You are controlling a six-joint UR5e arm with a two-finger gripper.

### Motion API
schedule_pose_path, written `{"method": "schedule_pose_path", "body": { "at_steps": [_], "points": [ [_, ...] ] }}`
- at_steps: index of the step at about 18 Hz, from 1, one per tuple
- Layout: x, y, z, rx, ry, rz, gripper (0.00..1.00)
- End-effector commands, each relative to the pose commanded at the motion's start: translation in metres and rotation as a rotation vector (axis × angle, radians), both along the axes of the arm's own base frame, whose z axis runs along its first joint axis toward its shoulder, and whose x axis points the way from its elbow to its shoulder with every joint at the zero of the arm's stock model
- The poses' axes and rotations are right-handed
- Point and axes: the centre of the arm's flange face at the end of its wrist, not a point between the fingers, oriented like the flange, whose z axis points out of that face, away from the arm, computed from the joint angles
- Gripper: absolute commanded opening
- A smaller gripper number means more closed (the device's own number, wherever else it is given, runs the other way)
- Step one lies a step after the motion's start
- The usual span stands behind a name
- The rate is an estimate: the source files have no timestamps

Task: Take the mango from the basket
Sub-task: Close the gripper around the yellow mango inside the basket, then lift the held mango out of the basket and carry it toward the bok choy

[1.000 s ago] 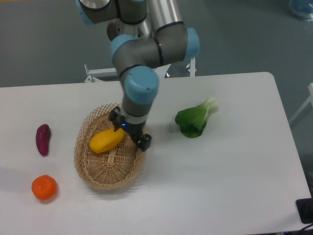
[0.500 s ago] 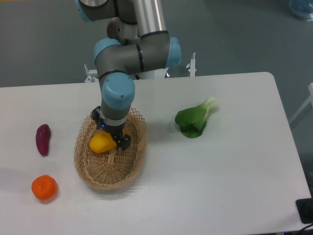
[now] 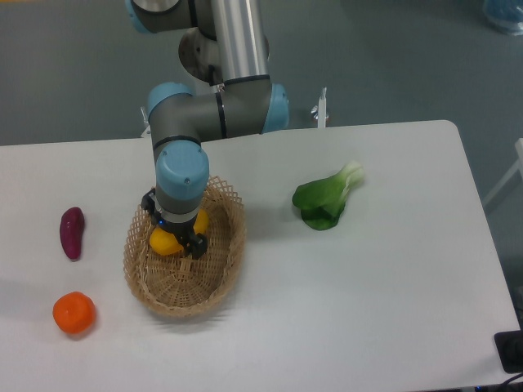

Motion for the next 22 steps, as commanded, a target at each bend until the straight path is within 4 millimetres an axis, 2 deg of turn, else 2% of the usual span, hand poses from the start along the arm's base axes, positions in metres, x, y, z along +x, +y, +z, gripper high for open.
{"method": "schedule_pose_path", "body": {
  "at_steps": [3,8,10,11,15,18,22],
  "points": [
    [0.003,-0.005,-0.006,-0.009,0.014,-0.006,0.99],
    [0.009,-0.002,-0.004,-0.019,0.026,0.024,0.35],
    [0.008,-0.002,0.003,-0.008,0.032,0.036,0.17],
    [0.007,-0.001,0.006,-0.002,0.034,0.036,0.13],
    [-0.005,-0.002,0.028,0.027,0.060,0.053,0.13],
    [-0.038,-0.012,0.065,0.077,0.091,0.115,0.13],
    [-0.079,-0.024,0.090,0.079,0.099,0.178,0.13]
  ]
}}
